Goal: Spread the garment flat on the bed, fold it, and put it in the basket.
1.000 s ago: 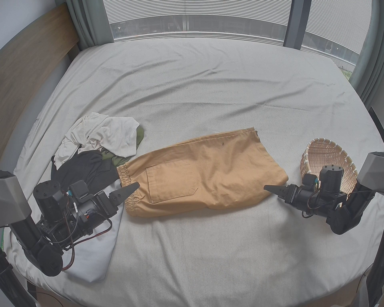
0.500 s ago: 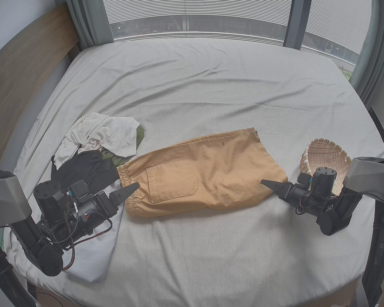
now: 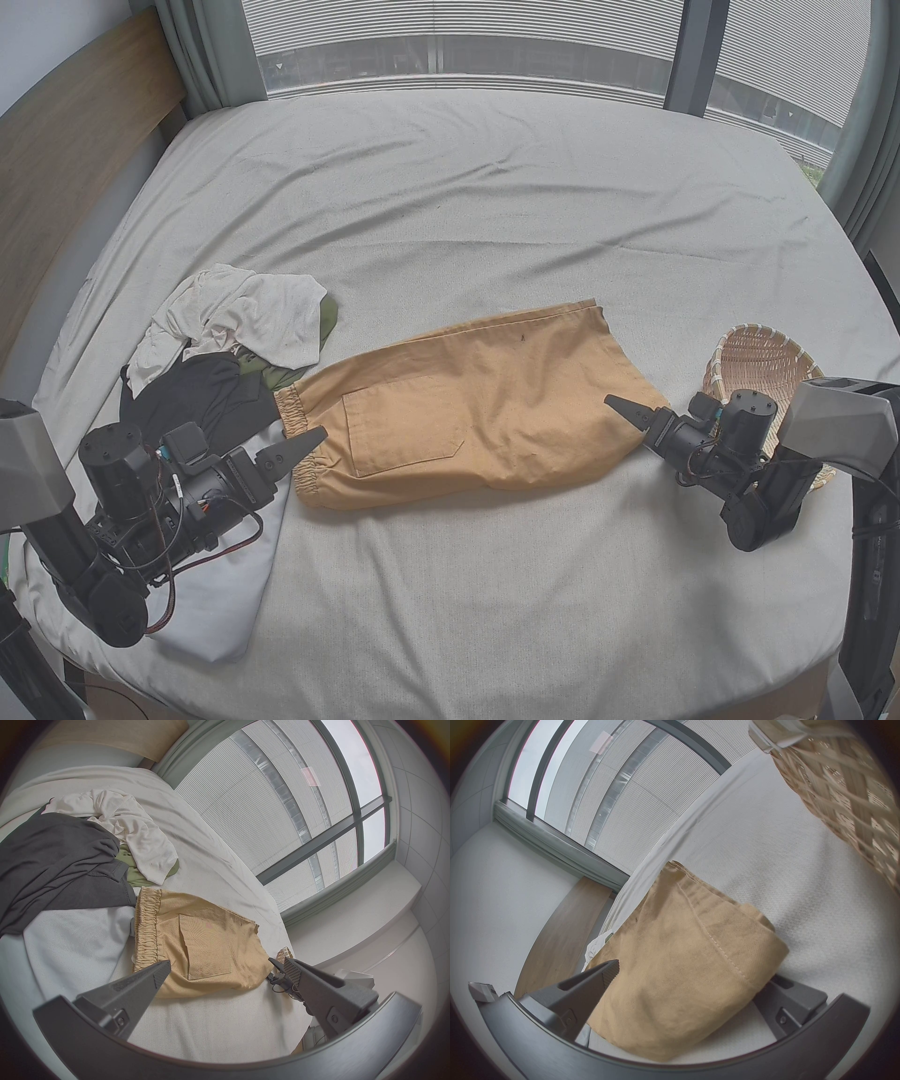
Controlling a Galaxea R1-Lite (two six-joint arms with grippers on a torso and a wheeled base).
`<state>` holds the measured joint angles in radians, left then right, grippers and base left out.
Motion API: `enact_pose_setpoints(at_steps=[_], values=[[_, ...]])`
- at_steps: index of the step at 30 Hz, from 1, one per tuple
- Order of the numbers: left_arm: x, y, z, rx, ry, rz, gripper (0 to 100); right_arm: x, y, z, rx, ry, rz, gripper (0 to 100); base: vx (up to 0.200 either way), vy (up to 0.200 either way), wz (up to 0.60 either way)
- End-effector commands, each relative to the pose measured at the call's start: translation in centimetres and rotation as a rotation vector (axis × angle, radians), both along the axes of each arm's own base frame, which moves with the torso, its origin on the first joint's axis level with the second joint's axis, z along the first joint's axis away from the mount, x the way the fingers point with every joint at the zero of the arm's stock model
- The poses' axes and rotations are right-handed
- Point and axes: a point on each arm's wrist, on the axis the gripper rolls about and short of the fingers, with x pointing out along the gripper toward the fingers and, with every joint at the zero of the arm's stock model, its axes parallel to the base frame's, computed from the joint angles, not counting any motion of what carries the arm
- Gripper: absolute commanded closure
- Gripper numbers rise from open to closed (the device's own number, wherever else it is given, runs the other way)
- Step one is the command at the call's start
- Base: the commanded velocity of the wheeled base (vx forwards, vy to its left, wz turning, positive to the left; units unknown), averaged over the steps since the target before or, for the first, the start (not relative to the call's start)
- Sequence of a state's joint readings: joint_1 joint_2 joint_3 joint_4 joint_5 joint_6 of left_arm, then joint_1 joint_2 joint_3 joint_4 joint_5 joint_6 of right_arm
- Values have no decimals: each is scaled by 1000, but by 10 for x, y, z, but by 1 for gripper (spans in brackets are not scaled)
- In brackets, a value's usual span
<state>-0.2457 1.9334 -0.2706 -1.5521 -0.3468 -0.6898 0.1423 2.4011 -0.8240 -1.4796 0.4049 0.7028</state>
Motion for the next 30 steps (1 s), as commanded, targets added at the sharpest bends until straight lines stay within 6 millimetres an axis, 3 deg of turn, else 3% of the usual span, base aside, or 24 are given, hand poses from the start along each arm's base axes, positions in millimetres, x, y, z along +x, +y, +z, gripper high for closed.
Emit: enact_pose_setpoints(at_steps=[1, 11, 12, 22, 30], values=[[1, 0, -1, 0, 2, 2, 0, 2, 5, -10, 7, 18, 10, 0, 0, 0, 0], [1, 0, -1, 1, 5, 2, 0, 8, 9, -14, 28, -4, -13, 0, 0, 0, 0], [1, 0, -2, 1, 6, 2, 0, 10, 9, -16, 31, -11, -30, 100, 0, 0, 0], [3, 4, -5, 5, 19, 19, 0, 0, 17, -17, 26, 9, -12, 100, 0, 0, 0], [5, 10, -6, 6, 23, 36, 0, -27, 26, 11, 12, -1, 24, 100, 0, 0, 0]])
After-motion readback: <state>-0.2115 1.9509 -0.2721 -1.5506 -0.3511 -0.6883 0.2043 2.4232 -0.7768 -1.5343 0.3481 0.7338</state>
